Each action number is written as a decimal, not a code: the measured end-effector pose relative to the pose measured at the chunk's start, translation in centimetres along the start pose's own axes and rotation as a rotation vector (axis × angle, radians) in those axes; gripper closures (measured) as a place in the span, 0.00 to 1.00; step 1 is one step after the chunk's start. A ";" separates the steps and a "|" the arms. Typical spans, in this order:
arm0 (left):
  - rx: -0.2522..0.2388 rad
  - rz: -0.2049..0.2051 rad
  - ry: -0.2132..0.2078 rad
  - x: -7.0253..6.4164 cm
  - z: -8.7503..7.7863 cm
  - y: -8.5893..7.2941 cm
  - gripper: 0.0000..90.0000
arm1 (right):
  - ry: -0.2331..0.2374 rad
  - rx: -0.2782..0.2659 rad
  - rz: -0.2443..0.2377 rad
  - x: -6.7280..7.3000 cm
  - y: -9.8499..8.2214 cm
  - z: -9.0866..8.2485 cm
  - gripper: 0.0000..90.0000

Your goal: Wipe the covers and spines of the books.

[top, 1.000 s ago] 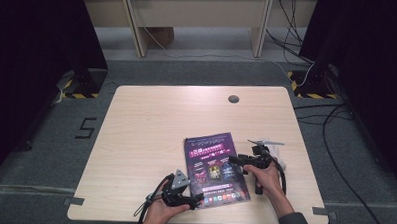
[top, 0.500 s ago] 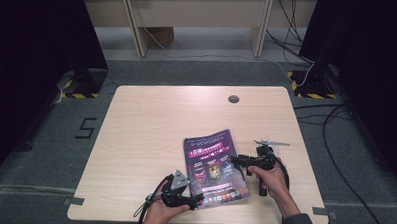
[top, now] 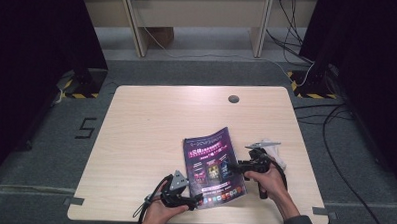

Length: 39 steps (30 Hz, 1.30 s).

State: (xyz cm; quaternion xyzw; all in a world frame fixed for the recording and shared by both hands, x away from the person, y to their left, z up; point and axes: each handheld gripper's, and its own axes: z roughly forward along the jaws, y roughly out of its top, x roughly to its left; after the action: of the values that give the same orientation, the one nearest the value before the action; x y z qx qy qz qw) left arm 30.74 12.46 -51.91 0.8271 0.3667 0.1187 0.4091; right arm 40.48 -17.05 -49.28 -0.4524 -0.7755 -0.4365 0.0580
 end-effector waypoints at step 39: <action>-0.011 -0.155 0.155 8.4 -7.9 -3.2 0.25 | -0.280 0.169 -0.496 7.1 8.4 0.4 0.93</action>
State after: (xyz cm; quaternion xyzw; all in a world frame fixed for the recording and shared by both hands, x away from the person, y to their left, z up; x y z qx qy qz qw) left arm 31.09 24.26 -50.16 0.7823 0.4596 0.1524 0.3919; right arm 42.78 -10.37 -40.84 -0.2983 -0.8964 -0.3049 -0.1205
